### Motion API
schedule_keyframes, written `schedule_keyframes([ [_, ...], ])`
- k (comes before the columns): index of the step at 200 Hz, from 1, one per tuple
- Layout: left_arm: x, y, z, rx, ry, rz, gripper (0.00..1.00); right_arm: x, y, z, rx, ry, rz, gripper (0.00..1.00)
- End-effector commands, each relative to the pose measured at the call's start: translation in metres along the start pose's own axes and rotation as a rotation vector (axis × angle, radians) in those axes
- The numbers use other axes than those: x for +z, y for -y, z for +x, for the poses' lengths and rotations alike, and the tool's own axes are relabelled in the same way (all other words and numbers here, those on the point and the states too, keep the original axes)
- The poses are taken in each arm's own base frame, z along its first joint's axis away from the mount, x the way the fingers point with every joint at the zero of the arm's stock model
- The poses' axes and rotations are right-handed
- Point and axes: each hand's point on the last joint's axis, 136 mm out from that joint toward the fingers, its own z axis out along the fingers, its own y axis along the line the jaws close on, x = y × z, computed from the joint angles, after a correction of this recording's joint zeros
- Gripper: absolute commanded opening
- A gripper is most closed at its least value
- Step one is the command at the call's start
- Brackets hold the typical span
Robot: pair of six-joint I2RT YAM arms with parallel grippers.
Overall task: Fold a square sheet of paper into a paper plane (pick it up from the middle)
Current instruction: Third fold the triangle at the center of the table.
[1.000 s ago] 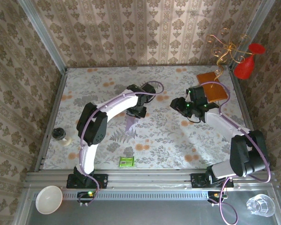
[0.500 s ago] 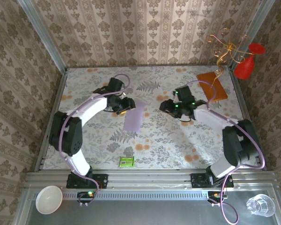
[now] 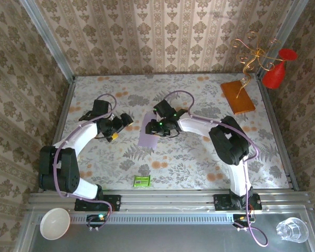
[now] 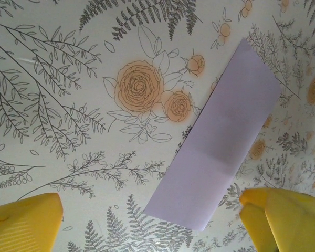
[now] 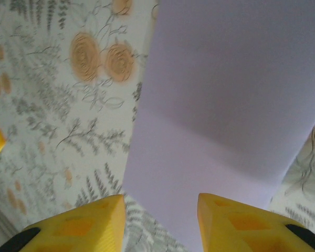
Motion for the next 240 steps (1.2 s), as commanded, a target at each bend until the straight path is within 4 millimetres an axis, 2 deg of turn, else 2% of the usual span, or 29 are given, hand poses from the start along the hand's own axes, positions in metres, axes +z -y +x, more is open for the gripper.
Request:
schedule_keyframes([
  [1,-0.001,0.011,0.002,0.021,-0.025,0.058,1.0,0.015,0.025,0.004,0.0,-0.04,0.113,0.42],
  [24,0.005,0.018,0.006,0.032,-0.074,0.071,1.0,0.023,0.033,0.006,-0.015,-0.068,0.144,0.42],
  [59,0.015,0.026,0.011,0.05,-0.123,0.069,1.0,0.019,0.056,0.018,-0.067,-0.118,0.205,0.42],
  [75,0.02,0.029,0.015,0.053,-0.144,0.079,1.0,0.012,0.072,0.028,-0.124,-0.155,0.242,0.42],
  [95,0.025,0.035,0.019,0.075,-0.16,0.092,1.0,-0.005,0.099,0.05,-0.187,-0.224,0.297,0.42],
  [112,0.029,0.039,0.025,0.094,-0.176,0.097,0.99,-0.02,0.11,0.059,-0.227,-0.248,0.27,0.42],
  [134,0.036,0.049,0.035,0.114,-0.21,0.113,0.97,-0.038,0.105,0.056,-0.246,-0.221,0.188,0.41],
  [158,0.043,0.059,0.048,0.132,-0.246,0.119,0.97,-0.061,0.069,0.024,-0.138,-0.062,-0.017,0.42],
  [170,0.045,0.064,0.054,0.141,-0.261,0.126,0.97,-0.072,0.059,0.009,-0.066,0.03,-0.079,0.43],
  [191,0.049,0.069,0.065,0.155,-0.277,0.121,0.97,-0.072,0.066,0.0,0.06,0.098,-0.088,0.42],
  [218,0.054,0.07,0.078,0.149,-0.293,0.117,0.95,-0.059,0.081,0.011,0.115,0.061,-0.053,0.38],
  [221,0.056,0.074,0.088,0.166,-0.311,0.119,0.94,-0.058,0.083,0.012,0.12,0.055,-0.047,0.37],
  [240,0.063,0.078,0.105,0.169,-0.349,0.125,0.91,-0.051,0.091,0.019,0.137,0.024,-0.024,0.33],
])
